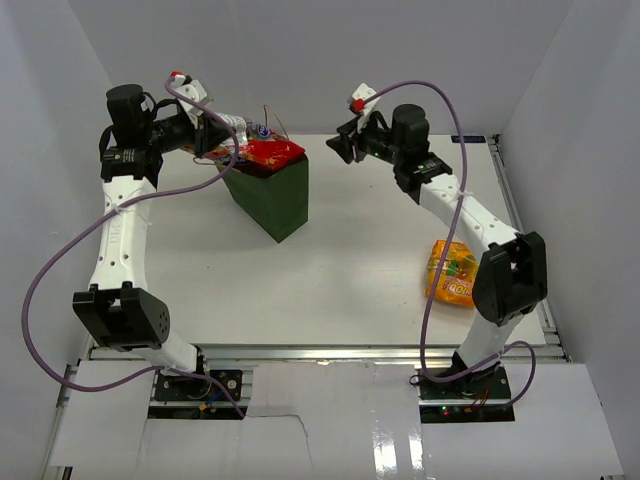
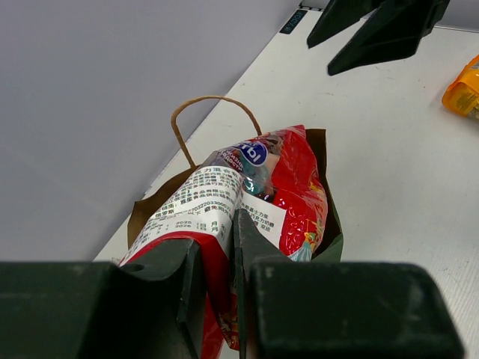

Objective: Place the snacks into the paper bag

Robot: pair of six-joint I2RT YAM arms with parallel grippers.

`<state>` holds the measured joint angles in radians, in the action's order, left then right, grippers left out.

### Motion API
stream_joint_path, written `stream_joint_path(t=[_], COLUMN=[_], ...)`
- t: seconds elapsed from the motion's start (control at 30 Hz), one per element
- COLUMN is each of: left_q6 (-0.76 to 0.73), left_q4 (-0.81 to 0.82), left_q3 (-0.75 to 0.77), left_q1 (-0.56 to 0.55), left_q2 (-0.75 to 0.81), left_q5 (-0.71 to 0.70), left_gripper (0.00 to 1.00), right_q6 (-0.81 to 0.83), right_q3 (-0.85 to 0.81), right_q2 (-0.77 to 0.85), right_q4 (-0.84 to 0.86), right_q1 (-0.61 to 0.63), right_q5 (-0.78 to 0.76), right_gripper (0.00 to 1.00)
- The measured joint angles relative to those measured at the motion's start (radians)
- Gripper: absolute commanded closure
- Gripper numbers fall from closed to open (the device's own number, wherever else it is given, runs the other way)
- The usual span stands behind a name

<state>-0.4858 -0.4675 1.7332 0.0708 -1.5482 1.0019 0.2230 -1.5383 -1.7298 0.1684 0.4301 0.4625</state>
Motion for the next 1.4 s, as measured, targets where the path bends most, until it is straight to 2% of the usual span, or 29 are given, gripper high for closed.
stream_joint_path(t=[0.03, 0.27, 0.33, 0.8, 1.07, 1.13, 1.4], left_q6=[0.0, 0.0, 0.0, 0.011, 0.031, 0.034, 0.047], left_q4=[0.0, 0.0, 0.0, 0.008, 0.035, 0.038, 0.063], left_q3=[-0.003, -0.007, -0.007, -0.007, -0.02, -0.023, -0.037], left_q1=[0.0, 0.0, 0.0, 0.0, 0.0, 0.0, 0.003], left_q2=[0.002, 0.003, 0.003, 0.004, 0.019, 0.023, 0.026], left_q5=[0.0, -0.001, -0.001, -0.009, -0.015, -0.015, -0.014], left_gripper=[1.0, 1.0, 1.0, 1.0, 1.0, 1.0, 1.0], right_q6=[-0.014, -0.077, -0.084, 0.089, 0.165, 0.178, 0.188], right_q3=[-0.021, -0.254, -0.276, -0.186, -0.214, -0.219, -0.249], right_q2=[-0.02, -0.209, -0.233, -0.18, -0.18, -0.18, -0.18], right_q4=[0.013, 0.041, 0.038, -0.06, -0.118, -0.122, -0.127], right_q1=[0.024, 0.112, 0.117, 0.138, 0.163, 0.172, 0.181], right_q5=[-0.034, -0.175, -0.183, 0.092, 0.102, 0.102, 0.095], right_gripper=[0.57, 0.61, 0.62, 0.65, 0.56, 0.49, 0.44])
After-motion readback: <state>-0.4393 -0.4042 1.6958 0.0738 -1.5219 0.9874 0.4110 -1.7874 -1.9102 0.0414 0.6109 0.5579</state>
